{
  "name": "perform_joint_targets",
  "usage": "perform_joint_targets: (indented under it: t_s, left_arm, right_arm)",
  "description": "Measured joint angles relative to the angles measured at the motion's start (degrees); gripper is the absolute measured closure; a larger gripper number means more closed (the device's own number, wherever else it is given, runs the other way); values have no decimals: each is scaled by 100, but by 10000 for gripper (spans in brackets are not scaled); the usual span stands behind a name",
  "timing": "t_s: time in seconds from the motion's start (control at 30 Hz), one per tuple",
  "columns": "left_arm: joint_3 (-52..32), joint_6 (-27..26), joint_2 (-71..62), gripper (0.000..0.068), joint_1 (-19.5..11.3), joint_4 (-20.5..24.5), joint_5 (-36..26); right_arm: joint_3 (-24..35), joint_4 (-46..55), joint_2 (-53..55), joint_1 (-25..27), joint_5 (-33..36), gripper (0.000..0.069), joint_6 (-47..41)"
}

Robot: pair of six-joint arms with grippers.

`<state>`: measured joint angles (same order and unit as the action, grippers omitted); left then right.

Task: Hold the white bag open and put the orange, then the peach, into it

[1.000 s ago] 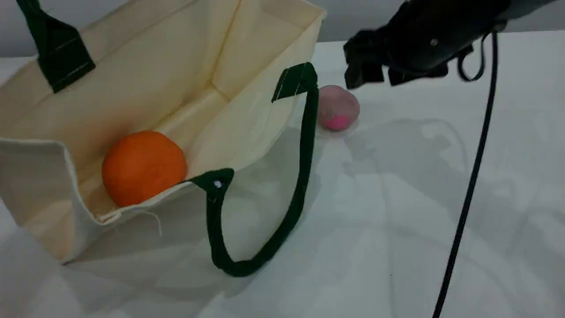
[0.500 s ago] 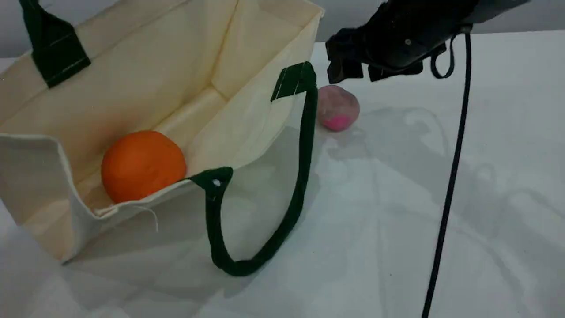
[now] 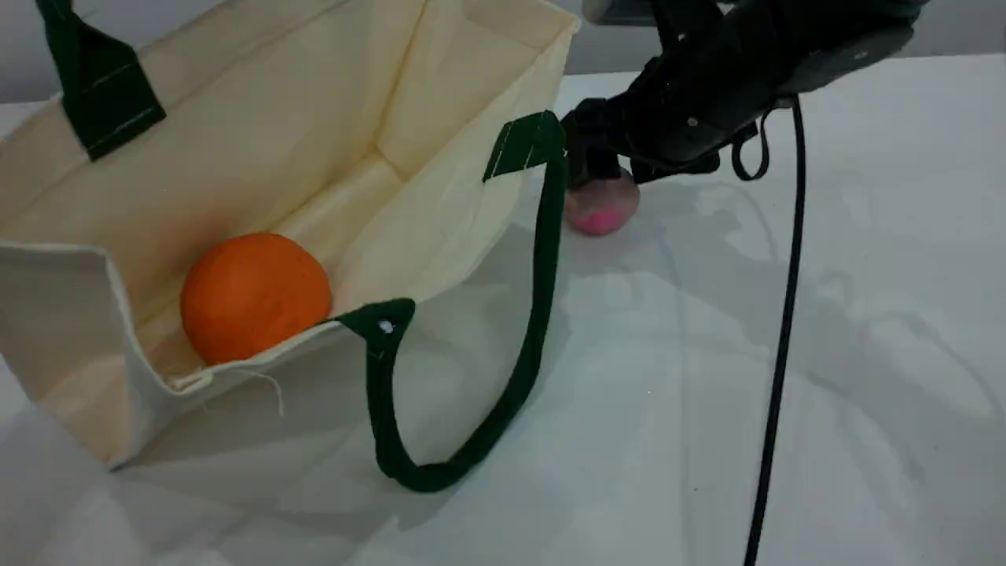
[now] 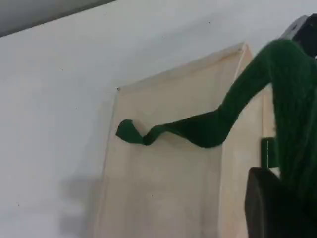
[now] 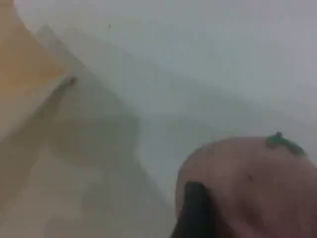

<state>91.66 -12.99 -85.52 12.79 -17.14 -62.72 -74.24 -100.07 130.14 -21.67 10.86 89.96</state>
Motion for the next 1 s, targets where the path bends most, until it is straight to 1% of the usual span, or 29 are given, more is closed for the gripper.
perform_joint_targets:
  t_s: [0.17,0.27,0.43,0.57,0.7,0.87,1.0]
  left_arm:
    - [0,-5,0,617,0,-6,-4]
    - [0,-5,0,617,0,-95,-11]
    - [0,-5,0,617,0,-104,-21]
    - [0,-5,0,617,0,-104,-21]
    - [0,-5,0,617,0,-104,-25]
    - [0,-5,0,617,0,-128,-62]
    - [0,-5,0,617,0,-128,-64]
  right_arm:
    - [-12,-6,184,0,17,203,0]
    - [-12,-18,268,0,34,241,0]
    - [-7,-12,270,0,11,389,5]
    - [5,-7,271,0,-64,395,1]
    - [5,-2,268,-18,-297,395,-8]
    - [125,18,54,48,-649,403,-13]
    - [325,42,-245,223,-1152,431,-1]
